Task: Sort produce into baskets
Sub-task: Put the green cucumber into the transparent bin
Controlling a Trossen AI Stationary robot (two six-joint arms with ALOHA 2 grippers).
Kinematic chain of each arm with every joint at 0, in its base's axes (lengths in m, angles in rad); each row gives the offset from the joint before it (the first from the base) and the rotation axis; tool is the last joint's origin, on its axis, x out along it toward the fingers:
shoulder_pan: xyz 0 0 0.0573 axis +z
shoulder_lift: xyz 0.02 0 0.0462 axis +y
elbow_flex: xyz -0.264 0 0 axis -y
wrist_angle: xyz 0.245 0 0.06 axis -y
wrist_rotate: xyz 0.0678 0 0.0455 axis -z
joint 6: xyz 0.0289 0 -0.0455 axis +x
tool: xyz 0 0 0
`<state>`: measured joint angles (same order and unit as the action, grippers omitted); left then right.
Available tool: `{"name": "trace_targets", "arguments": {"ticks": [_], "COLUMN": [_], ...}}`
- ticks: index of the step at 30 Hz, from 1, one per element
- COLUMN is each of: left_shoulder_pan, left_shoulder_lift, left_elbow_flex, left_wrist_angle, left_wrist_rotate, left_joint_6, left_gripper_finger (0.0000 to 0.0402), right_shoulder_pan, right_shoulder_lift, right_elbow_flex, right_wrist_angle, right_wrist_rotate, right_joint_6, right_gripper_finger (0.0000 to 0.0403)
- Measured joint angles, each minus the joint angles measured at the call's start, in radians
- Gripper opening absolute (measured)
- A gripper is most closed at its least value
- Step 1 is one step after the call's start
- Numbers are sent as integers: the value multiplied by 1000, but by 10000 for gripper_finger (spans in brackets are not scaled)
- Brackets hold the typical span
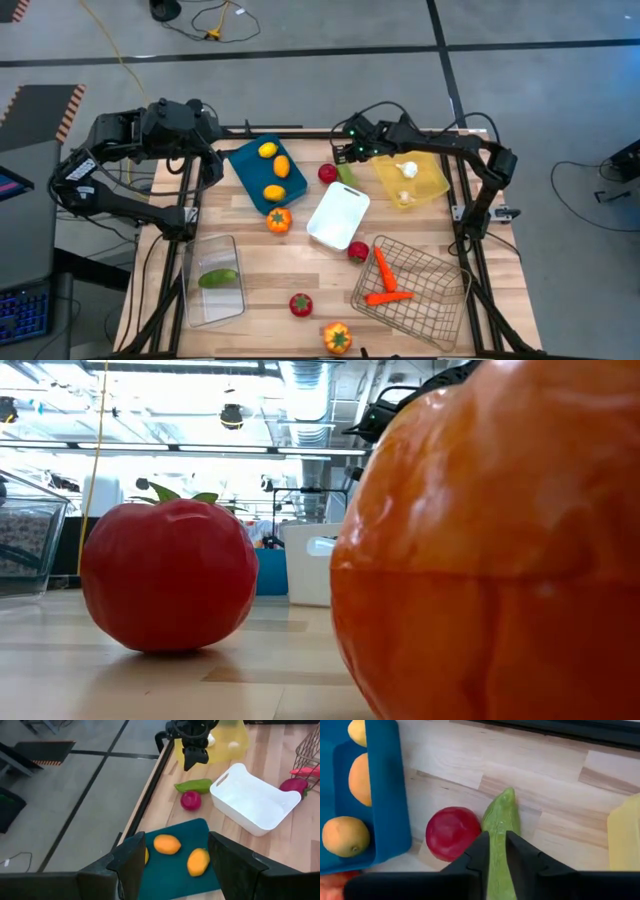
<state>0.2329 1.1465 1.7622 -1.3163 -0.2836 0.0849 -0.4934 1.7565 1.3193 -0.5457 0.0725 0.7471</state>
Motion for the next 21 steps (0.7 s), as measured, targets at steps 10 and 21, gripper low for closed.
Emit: {"name": "trace_targets", "arguments": {"ticks": [10, 21], "left_shoulder_pan": [0, 0], "left_shoulder_lift": [0, 0], "left_elbow_flex": [0, 0], "left_wrist_angle": [0, 0], "left_wrist_rotate": [0, 0], "left_joint_6": [0, 0], "left_gripper_finger": [200, 200], "right_shoulder_pan": [-1, 0], "right_shoulder_lift": [0, 65], "right_elbow_flex": [1, 3], "right_wrist_angle": [0, 17], "right_wrist_rotate": [-21, -22], "right_joint_6": [0, -47], "right_gripper_finger": [215, 260]}}
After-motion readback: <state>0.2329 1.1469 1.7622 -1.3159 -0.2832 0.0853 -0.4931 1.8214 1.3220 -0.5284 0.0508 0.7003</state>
